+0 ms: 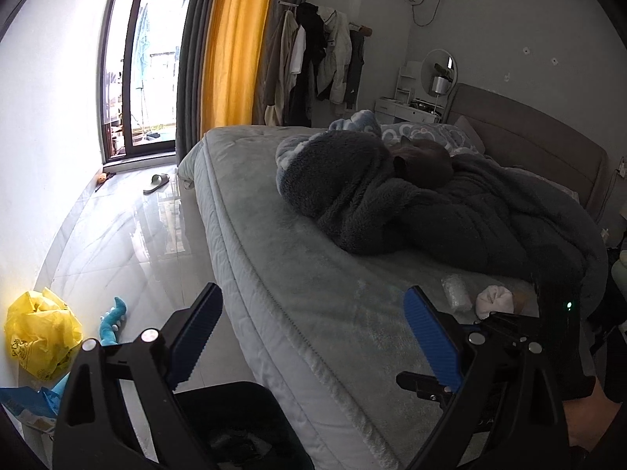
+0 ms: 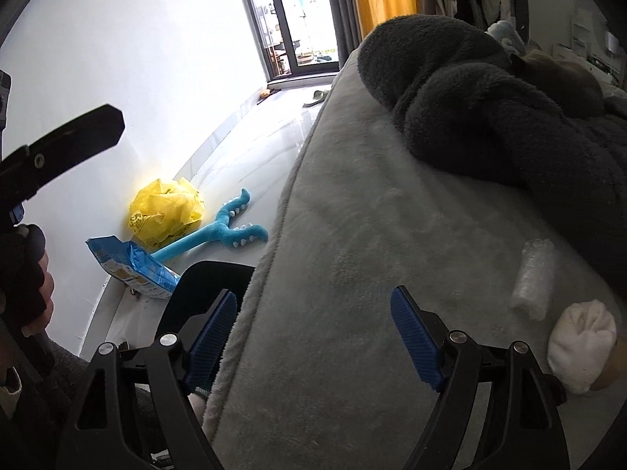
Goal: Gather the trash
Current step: 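Move both tools back over the bed toward the black clip and tape roll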
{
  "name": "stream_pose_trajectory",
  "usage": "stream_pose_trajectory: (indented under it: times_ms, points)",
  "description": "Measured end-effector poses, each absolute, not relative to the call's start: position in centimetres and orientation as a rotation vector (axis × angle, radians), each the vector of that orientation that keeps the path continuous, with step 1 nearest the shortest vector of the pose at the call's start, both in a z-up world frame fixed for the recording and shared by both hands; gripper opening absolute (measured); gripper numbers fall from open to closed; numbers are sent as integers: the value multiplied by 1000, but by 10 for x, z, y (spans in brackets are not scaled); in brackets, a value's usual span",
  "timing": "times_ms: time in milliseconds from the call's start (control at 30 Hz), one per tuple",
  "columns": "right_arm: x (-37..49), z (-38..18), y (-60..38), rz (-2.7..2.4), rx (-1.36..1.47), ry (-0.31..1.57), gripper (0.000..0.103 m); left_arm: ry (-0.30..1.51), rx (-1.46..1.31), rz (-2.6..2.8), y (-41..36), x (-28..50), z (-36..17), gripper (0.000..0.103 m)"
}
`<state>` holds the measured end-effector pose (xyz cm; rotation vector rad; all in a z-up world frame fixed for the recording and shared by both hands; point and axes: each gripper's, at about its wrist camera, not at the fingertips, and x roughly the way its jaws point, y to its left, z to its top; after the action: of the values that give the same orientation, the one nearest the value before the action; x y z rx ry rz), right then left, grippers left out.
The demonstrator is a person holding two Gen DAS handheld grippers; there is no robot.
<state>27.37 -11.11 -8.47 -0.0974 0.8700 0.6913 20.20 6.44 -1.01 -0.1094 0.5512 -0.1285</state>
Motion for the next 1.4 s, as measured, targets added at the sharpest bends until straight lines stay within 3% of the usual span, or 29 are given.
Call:
stream_pose_trajectory:
  times_ms: [800,1067,1233,1400]
  points:
    - [287,-74,-259,435,17,794,82,640,-39,-244,-46,232,-46,95]
    - [286,-77,-305,434,160,795,82,685,18,-310,-84,239,-66,85]
    - [289,-82,-327,459,270,808,68,710,52,-353,-105,239,-75,79]
    - [287,-85,-338,457,298,813,64,743,65,-394,-121,241,-86,71]
